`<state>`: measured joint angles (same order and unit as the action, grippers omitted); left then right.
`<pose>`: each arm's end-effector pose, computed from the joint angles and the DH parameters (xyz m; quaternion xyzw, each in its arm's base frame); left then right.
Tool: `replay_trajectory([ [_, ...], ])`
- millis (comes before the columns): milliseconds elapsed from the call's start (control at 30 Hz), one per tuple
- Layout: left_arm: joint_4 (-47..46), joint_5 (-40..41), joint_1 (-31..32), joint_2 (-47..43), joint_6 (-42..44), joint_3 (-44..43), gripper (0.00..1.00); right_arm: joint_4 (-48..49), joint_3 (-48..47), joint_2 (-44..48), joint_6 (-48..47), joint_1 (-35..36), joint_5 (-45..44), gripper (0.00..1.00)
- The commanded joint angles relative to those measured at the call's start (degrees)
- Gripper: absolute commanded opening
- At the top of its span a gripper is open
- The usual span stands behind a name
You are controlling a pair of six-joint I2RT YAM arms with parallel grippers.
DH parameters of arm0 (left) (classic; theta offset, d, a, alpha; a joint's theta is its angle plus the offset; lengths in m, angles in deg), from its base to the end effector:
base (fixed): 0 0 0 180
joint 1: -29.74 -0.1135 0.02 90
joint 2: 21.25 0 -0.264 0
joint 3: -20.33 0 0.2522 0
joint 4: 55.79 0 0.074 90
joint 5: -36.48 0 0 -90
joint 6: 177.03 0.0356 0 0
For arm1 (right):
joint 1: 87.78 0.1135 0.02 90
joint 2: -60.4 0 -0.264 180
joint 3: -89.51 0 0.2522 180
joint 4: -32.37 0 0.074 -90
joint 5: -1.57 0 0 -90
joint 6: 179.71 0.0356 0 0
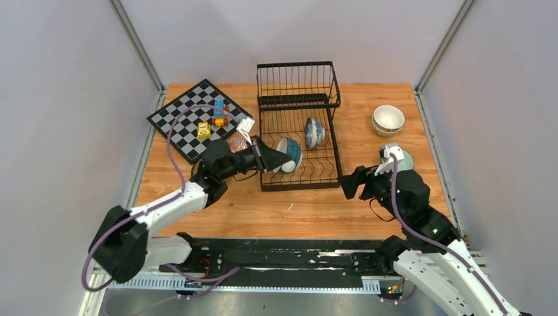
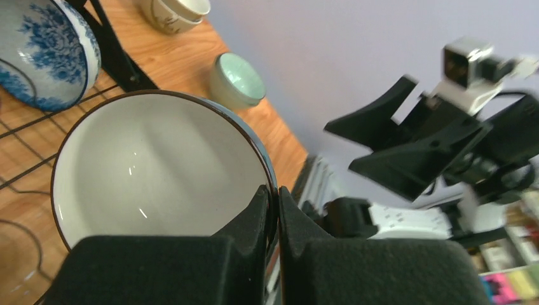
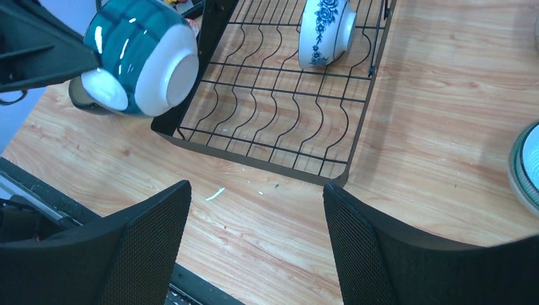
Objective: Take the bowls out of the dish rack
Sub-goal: Place the bowl at the center of the board.
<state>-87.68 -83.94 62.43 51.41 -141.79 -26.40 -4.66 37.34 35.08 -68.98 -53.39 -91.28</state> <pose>0.2194 -0.1622 0.2661 0.0677 0.6713 -0.6224 0.3967 0.0952 0.0630 0.3210 -0.0754 0.7633 0.2798 0.5774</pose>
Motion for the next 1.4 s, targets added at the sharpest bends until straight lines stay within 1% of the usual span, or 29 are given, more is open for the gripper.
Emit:
replay_trajectory([
  [0,34.1,8.9,5.4,-11.5,24.7,-7.9,0.0,-5.4,-6.3,-1.9,-2.9,-0.7,2.0,0.8],
  [67,42.9,11.6,7.0,-14.4,30.0,-10.3,0.0,-7.5,-9.4,-3.4,-3.8,-0.8,1.9,0.8],
  [233,57.1,18.9,8.7,-22.4,40.8,-14.2,0.0,-12.2,-16.8,-8.6,-5.2,-0.8,8.1,0.8],
  [367,68.6,26.3,12.7,-24.3,49.9,-19.3,0.0,-14.1,-20.1,-11.6,-5.2,-0.8,13.1,0.81],
  [467,72.7,31.7,19.2,-24.9,56.0,-21.2,0.0,-14.2,-21.2,-12.7,-5.0,-0.7,16.0,0.81],
  [567,74.4,37.5,28.0,-25.0,62.1,-21.3,0.0,-14.3,-21.6,-13.8,-5.1,-0.8,18.1,0.81],
  [733,76.0,43.8,41.9,-20.6,71.2,-20.3,0.0,-16.1,-24.0,-17.6,-5.8,-0.7,21.6,0.79],
  [800,76.0,45.3,45.8,-18.6,74.5,-19.5,0.0,-17.7,-25.8,-19.6,-6.8,-0.5,22.7,0.78],
  [900,77.3,45.6,50.1,-15.7,79.9,-18.9,0.0,-21.4,-28.9,-23.5,-8.8,1.4,21.8,0.78],
  [1000,78.3,44.2,52.7,-14.0,84.3,-18.6,0.0,-23.9,-31.2,-27.0,-10.8,5.5,19.2,0.77],
  [1100,78.6,41.1,53.9,-14.0,87.1,-18.1,0.0,-25.8,-33.4,-30.7,-12.3,11.6,14.3,0.76],
  [1200,78.5,37.6,54.4,-14.6,88.6,-17.7,0.0,-26.3,-34.3,-34.1,-12.7,16.7,10.8,0.72],
  [1367,78.9,32.9,54.9,-14.8,89.7,-17.5,0.0,-24.9,-34.1,-38.1,-11.6,20.2,9.4,0.67],
])
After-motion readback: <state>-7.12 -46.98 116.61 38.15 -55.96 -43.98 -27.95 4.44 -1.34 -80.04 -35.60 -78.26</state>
